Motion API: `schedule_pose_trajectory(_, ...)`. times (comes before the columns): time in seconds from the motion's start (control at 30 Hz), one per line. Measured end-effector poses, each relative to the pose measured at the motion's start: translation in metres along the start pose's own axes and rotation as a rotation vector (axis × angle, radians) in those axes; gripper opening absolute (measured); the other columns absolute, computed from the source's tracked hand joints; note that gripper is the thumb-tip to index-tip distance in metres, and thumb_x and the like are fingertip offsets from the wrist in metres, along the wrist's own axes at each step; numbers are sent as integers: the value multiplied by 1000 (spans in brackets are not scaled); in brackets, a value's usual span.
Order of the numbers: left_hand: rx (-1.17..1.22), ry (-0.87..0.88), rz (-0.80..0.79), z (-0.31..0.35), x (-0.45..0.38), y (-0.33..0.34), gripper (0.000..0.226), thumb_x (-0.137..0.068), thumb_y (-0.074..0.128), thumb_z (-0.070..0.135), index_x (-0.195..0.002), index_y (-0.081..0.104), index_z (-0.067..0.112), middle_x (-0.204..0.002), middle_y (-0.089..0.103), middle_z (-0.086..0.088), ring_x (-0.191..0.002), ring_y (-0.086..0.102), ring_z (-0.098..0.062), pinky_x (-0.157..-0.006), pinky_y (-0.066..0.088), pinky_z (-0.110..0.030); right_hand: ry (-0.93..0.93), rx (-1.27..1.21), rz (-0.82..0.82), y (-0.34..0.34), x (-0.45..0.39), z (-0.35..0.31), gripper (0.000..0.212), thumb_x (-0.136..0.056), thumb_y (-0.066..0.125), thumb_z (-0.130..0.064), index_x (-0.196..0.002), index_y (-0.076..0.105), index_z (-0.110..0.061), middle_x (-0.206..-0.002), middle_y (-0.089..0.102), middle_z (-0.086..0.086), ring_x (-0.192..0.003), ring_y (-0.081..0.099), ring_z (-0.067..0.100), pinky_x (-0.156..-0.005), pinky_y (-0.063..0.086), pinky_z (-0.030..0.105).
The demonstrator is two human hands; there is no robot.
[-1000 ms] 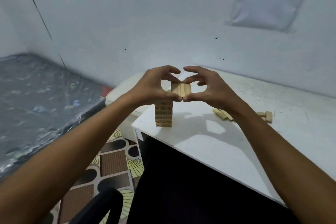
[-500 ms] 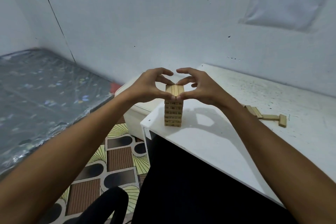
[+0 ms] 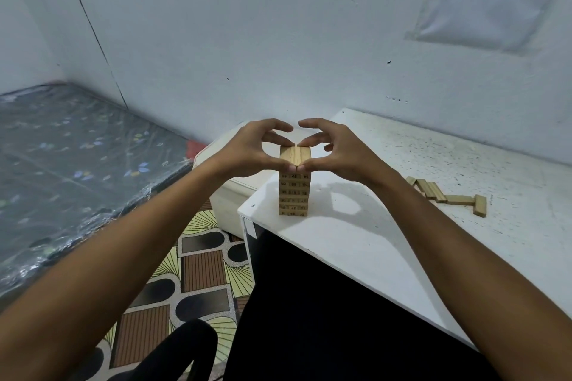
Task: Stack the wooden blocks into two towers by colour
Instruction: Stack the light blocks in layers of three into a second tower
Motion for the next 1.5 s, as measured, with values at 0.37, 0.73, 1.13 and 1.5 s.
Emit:
schedule_pose_trajectory(0.37, -7, 36, 5, 0, 3, -1, 73, -64, 90, 22, -129, 56, 16, -113, 63, 11, -100, 57, 15, -70, 38, 4, -1, -22, 0, 2, 2, -2, 73, -71, 85, -28, -135, 50, -29, -119, 65, -4, -112, 57, 7, -88, 44, 20)
schedule_pose_trajectory(0.73, 117, -13, 39, -11, 21, -2, 55, -69, 70, 49, -119, 68, 26, -118, 67, 15, -113, 59, 1, -105, 44, -39, 48, -117, 63, -8, 14, 12, 34, -80, 77, -22, -114, 69, -21, -110, 68, -14, -106, 61, 2, -97, 51, 39)
schedule_pose_trajectory(1.13, 86, 0, 59, -11, 23, 4, 61, -68, 66, 59, -117, 70, 24, -117, 68, 15, -116, 57, 1, -106, 42, -42, 29, -134, 62, -4, 12, 15, 32, -77, 80, -19, -108, 73, -21, -106, 70, -12, -104, 63, 3, -96, 52, 41)
schedule_pose_trajectory(1.5, 68, 8, 54, -6, 25, 4, 61, -67, 65, 60, -117, 69, 26, -117, 68, 15, -117, 57, -1, -105, 42, -42, 25, -151, 68, -5, 14, 13, 32, -77, 80, -18, -108, 73, -20, -107, 70, -12, -104, 63, 4, -94, 52, 41)
Point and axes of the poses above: each hand's wrist, its own x-axis away from the middle knuckle, its own y-axis out of the palm, z = x × y, the point moved 7 cm from there along -x, towards the middle knuckle
